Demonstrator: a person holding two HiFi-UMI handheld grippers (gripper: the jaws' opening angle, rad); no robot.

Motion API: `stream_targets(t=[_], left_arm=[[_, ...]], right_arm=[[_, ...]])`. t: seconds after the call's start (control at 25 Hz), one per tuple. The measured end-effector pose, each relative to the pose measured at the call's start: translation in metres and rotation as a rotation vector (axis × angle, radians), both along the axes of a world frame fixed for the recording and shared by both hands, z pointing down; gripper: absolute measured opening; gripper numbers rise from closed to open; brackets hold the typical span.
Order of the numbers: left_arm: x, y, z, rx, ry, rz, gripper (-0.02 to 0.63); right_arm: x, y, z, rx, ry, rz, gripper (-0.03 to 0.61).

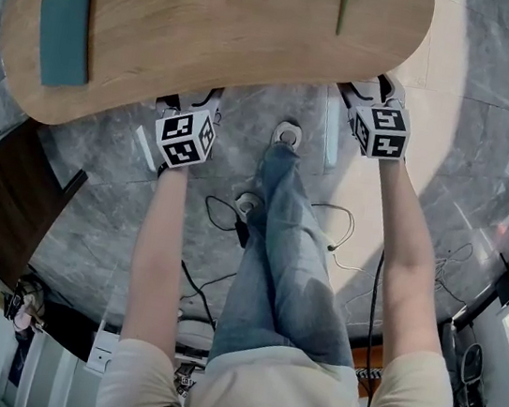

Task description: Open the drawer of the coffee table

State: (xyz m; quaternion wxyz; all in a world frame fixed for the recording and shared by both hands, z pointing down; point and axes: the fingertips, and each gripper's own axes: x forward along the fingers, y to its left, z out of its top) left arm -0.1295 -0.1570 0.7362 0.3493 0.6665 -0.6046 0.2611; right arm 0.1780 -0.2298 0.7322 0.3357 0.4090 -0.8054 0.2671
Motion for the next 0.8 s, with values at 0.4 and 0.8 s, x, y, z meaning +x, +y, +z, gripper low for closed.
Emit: stream_targets(t=[0.4,0.8], left_arm=[[0.001,0.008,-0.001,-0.011,0.001,-0.006,0.453],[0.009,0.037,-0.001,-0.023,0.012,-0.004,0.449]], right_arm=[[0.002,0.01,-0.001,-0.019,0.008,0.025,0.348],[0.01,0.039,0.0,-0.047,0.019,0.033,0.348]])
